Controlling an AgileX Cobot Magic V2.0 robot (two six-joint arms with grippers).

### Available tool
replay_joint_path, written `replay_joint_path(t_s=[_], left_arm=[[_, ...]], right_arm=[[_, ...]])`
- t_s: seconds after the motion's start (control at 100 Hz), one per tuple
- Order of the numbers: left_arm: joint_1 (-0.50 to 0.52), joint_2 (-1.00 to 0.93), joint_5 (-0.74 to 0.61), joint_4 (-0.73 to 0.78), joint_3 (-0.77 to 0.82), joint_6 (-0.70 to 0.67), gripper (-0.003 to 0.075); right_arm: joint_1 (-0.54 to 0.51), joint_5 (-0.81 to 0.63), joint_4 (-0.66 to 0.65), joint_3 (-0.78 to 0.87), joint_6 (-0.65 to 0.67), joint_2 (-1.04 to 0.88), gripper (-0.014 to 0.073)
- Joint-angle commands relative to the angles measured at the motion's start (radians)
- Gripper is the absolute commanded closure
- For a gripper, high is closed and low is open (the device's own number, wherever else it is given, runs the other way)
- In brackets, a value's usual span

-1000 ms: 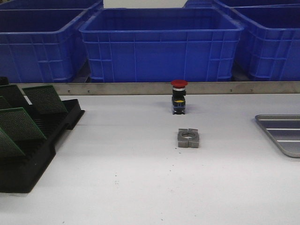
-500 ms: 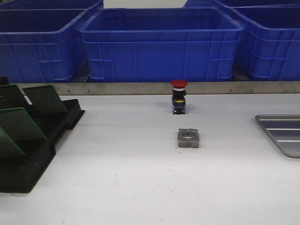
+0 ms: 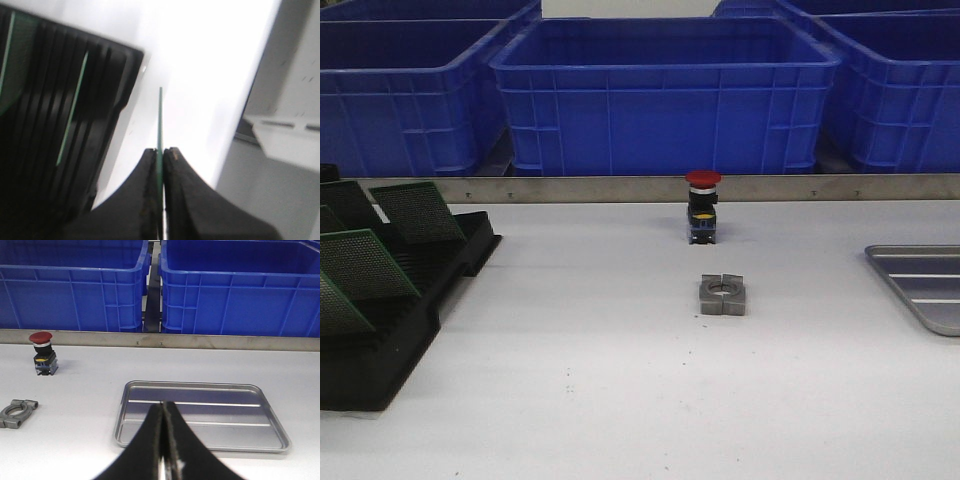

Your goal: Place circuit board on tray

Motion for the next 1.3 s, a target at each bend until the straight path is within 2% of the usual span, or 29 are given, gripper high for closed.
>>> replay_joint_path(t_s=[0.0,0.11,0.31,0.7,0.89,0.96,1.1,1.29], left_arm=[[-0.013,-0.035,0.067,-0.216,-0.031,-0.013,0.0737],[-0.053,-0.035,0.076,-0.393,-0.031,0.001,0.0737],[-0.241,-0.035,-0.062,-0.582,-0.031,0.002,0.0737],[-0.575,-0.012,-0.269,-0.805,-0.031,0.002,0.0737],[-0.632,0.043,-0.298,-0.863,-0.031,0.002,0.0737],[-0.632,0.056,-0.298,-0.861,-0.031,0.002,0.0737],[-0.632,0.062,-0.306,-0.865,-0.031,0.002,0.0737],[-0.632,0.062,-0.311,-0.870,-0.031,0.002,0.0737]], right_arm=[[-0.001,-0.074,-0.007,0.000,-0.004,-0.022,0.0661],[-0.001,-0.074,-0.007,0.000,-0.004,-0.022,0.0661],[-0.001,-0.074,-0.007,0.000,-0.004,-0.022,0.0661],[-0.001,-0.078,-0.007,0.000,-0.005,-0.022,0.0661],[-0.001,-0.115,-0.004,-0.017,-0.004,-0.022,0.0661],[-0.001,-0.054,-0.004,-0.061,-0.004,-0.021,0.0661],[-0.001,0.157,-0.004,-0.191,-0.004,0.002,0.0661],[-0.001,0.429,0.003,-0.341,-0.005,0.125,0.0661]])
